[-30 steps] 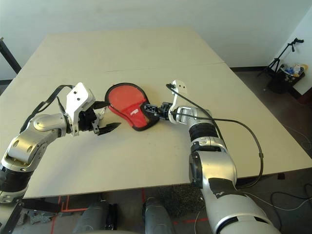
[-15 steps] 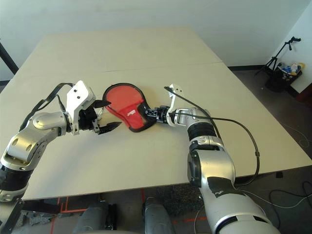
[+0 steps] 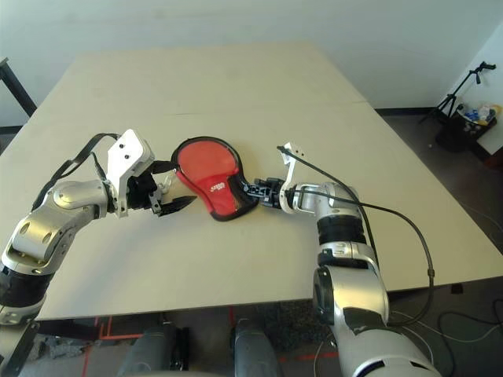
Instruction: Store the ping-pong paddle in its case and zip it.
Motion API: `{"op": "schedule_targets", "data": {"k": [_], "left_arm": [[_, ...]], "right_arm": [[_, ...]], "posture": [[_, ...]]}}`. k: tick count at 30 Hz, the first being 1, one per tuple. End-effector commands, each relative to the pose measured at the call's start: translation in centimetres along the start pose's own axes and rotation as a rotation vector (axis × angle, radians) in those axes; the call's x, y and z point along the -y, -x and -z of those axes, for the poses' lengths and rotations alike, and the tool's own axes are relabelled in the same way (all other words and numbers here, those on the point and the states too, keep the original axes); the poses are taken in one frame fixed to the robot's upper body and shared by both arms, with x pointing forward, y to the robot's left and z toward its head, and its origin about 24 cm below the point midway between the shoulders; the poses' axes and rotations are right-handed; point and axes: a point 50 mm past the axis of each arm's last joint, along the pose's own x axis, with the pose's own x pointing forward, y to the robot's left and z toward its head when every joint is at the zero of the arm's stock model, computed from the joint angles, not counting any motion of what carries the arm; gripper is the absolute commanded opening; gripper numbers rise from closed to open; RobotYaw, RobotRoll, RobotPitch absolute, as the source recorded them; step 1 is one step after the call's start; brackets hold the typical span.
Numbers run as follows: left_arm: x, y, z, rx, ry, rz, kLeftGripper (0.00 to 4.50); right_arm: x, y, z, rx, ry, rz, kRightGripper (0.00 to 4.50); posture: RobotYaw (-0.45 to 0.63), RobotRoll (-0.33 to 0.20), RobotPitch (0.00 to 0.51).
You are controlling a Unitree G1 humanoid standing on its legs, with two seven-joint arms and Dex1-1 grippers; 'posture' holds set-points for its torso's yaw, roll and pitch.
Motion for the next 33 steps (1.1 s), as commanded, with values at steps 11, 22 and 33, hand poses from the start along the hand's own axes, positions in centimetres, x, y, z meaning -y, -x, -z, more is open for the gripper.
{"op": "schedule_targets", "data": {"k": [11, 22, 33], "left_arm": [[0.3, -0.3, 0.4, -0.004, -0.007, 0.007, 4.5], [0.3, -0.8, 0.5, 0.008, -0.009, 0.01, 4.5], [0.5, -0.8, 0.8, 0.002, -0.005, 0.009, 4.5]], "right_arm": [[-3.8, 3.6, 5.8, -0.08, -0.002, -0.042, 0.02], [-3.8, 4.6, 7.1, -0.042, -0.01, 0.053, 0.02], [-2.6, 7.6, 4.9, 0.059, 0.119, -0.153, 2.97]], "posture": [[0.03, 0.0, 0.073], [0.01, 0.0, 0.066], [0.02, 0.0, 0.064]]}}
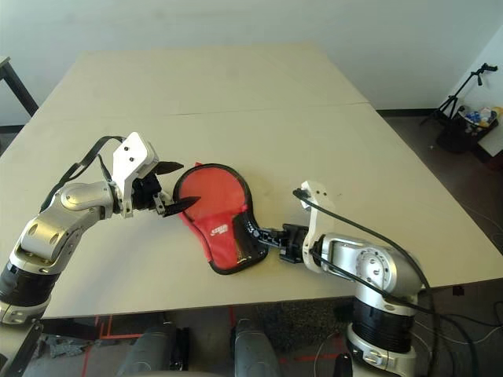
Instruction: Store the ping-pong paddle in its case and zip it.
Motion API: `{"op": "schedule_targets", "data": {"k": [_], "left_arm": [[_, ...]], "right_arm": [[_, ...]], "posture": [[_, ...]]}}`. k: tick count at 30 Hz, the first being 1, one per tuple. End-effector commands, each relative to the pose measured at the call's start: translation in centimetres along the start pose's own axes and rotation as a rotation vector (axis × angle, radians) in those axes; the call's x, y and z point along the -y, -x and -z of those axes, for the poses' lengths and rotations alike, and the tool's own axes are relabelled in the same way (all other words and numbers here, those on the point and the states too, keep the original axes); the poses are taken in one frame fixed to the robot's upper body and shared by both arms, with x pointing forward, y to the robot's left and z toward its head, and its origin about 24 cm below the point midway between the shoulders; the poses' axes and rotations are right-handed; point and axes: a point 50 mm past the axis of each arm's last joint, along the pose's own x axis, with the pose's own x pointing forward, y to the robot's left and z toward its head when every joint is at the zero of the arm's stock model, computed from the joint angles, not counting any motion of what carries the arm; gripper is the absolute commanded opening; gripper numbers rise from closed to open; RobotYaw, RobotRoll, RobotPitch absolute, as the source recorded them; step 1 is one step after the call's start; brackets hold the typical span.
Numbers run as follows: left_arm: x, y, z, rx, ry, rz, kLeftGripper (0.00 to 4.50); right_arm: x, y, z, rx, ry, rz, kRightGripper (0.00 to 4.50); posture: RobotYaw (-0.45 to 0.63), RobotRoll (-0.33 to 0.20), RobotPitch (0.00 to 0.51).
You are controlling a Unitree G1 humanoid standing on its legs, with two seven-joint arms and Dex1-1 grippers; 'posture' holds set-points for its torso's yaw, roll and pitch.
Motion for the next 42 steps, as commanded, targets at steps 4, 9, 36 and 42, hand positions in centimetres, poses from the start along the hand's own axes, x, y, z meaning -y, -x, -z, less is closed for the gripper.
{"op": "schedule_targets", "data": {"k": [4, 9, 36, 42], "left_arm": [[0.2, 0.2, 0.6, -0.027, 0.007, -0.001, 4.5], [0.0, 0.3, 0.6, -0.034, 0.006, -0.006, 4.5], [-5.0, 3.6, 0.8, -0.262, -0.019, -0.271, 4.5], [-5.3, 4.7, 1.9, -0.345, 0.021, -0.268, 4.5]], "right_arm": [[3.4, 2.7, -1.4, 0.014, 0.204, 0.006, 4.18], [6.3, 2.9, -4.5, 0.07, 0.433, 0.075, 4.49], [3.9, -10.0, -8.4, -0.211, 0.992, -0.29, 4.49], [4.2, -10.8, -7.4, -0.242, 1.028, -0.256, 4.49]], "posture": [[0.01, 0.0, 0.064], [0.01, 0.0, 0.066], [0.05, 0.0, 0.078], [0.06, 0.0, 0.082]]}}
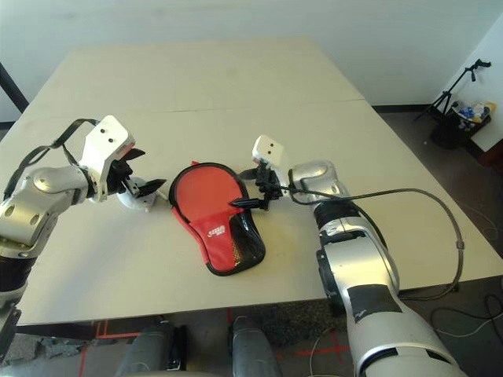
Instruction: Store the ping-pong paddle in its case and zip it.
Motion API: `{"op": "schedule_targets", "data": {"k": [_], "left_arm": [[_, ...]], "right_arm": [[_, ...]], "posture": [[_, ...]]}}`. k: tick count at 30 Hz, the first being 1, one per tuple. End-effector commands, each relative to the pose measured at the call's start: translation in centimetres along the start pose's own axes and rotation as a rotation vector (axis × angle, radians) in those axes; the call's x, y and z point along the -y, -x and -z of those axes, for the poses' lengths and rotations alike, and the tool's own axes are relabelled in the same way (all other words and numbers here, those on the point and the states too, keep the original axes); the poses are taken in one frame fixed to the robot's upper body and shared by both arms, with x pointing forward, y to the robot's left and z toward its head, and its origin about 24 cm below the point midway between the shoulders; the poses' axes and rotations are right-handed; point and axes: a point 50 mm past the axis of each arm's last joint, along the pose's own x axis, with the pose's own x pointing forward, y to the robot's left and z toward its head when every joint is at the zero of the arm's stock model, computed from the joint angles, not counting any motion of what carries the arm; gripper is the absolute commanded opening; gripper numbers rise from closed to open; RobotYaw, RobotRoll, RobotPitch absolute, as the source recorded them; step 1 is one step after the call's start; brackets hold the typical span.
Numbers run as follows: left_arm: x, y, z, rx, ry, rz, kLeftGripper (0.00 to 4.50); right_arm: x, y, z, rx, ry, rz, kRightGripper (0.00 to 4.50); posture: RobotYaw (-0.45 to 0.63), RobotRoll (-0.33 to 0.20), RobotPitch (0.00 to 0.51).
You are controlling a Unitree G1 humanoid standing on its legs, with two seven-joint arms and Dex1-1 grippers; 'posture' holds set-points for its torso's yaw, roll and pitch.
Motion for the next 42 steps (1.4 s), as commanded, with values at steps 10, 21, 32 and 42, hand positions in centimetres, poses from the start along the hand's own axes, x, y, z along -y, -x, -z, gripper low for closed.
{"op": "schedule_targets", "data": {"k": [10, 21, 32, 42], "left_arm": [[-2.5, 0.8, 2.2, -0.145, 0.495, -0.143, 4.5], [-1.7, 0.7, 3.7, -0.214, 0.836, -0.109, 4.5], [-1.3, -0.4, 5.6, -0.237, 0.999, -0.137, 4.5], [-1.5, -0.9, 6.4, -0.247, 1.007, -0.186, 4.5]], "right_arm": [[-0.3, -1.1, 0.8, -0.088, 0.089, 0.049, 4.49], [-0.6, -1.6, 0.9, -0.105, 0.152, 0.057, 4.49], [-0.7, -1.9, 0.9, -0.108, 0.176, 0.06, 4.49], [-0.8, -2.0, 1.6, -0.15, 0.149, 0.08, 4.49]], "posture": [[0.05, 0.0, 0.086], [0.03, 0.0, 0.099], [0.02, 0.0, 0.101], [0.02, 0.0, 0.101]]}}
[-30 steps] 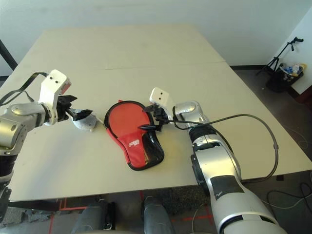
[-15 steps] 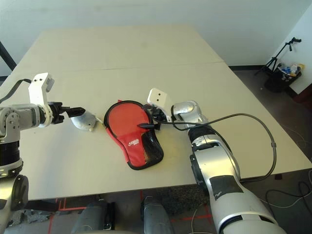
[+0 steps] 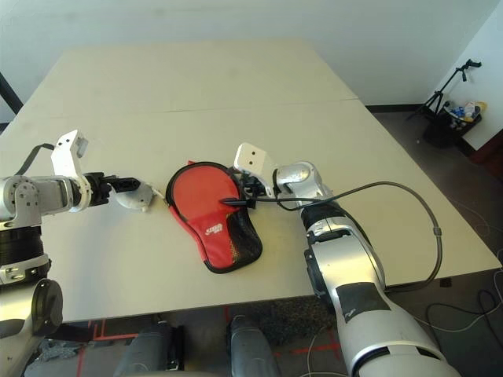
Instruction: Store the ping-pong paddle in its case and zip it.
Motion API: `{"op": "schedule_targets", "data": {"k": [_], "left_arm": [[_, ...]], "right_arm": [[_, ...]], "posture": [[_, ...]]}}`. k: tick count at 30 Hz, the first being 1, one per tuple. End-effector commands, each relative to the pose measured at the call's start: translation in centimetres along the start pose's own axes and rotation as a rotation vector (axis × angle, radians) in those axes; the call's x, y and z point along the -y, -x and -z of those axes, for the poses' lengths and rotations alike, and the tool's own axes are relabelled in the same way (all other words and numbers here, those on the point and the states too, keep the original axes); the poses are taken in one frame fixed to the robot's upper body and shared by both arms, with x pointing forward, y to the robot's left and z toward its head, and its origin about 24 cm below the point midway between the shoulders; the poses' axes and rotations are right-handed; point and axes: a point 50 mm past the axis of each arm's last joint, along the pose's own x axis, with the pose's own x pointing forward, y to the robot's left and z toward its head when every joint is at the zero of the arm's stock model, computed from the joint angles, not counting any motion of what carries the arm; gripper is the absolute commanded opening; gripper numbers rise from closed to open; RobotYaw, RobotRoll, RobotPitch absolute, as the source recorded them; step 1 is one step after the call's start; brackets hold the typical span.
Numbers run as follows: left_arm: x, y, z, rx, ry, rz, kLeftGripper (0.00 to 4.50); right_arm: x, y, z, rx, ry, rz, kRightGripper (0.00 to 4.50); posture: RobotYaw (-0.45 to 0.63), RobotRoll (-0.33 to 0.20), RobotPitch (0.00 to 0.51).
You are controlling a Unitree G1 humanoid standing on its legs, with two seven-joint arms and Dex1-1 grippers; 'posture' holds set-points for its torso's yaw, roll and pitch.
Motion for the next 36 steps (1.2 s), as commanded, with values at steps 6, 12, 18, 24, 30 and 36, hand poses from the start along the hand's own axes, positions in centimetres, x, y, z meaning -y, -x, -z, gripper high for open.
{"op": "schedule_targets", "data": {"k": [6, 12, 18, 24, 30, 36], "left_arm": [[-0.3, -0.3, 0.3, 0.004, 0.01, -0.019, 2.91], [-0.1, -0.1, 0.1, 0.016, -0.007, -0.021, 1.18], [0.1, 0.1, -0.9, 0.063, -0.039, -0.037, 0.01], [0.9, 0.2, -2.7, 0.142, -0.093, -0.041, 0.01], [2.2, -0.3, -5.4, 0.227, -0.167, -0.049, 0.01], [3.0, -1.9, -7.6, 0.276, -0.223, -0.069, 0.01]], "right_arm": [[-2.1, -0.7, 2.9, -0.152, -0.108, -0.088, 4.5], [-2.5, -0.7, 3.4, -0.188, -0.15, -0.119, 4.5], [-3.0, -0.5, 4.1, -0.234, -0.202, -0.174, 4.5], [-3.2, -0.3, 4.5, -0.262, -0.229, -0.194, 4.5], [-3.3, -0.1, 4.7, -0.282, -0.238, -0.203, 4.5], [-3.6, -0.2, 4.9, -0.286, -0.238, -0.211, 4.5]], "posture": [[0.02, 0.0, 0.105], [0.03, 0.0, 0.107], [0.03, 0.0, 0.108], [0.03, 0.0, 0.109], [0.03, 0.0, 0.108], [0.03, 0.0, 0.109]]}}
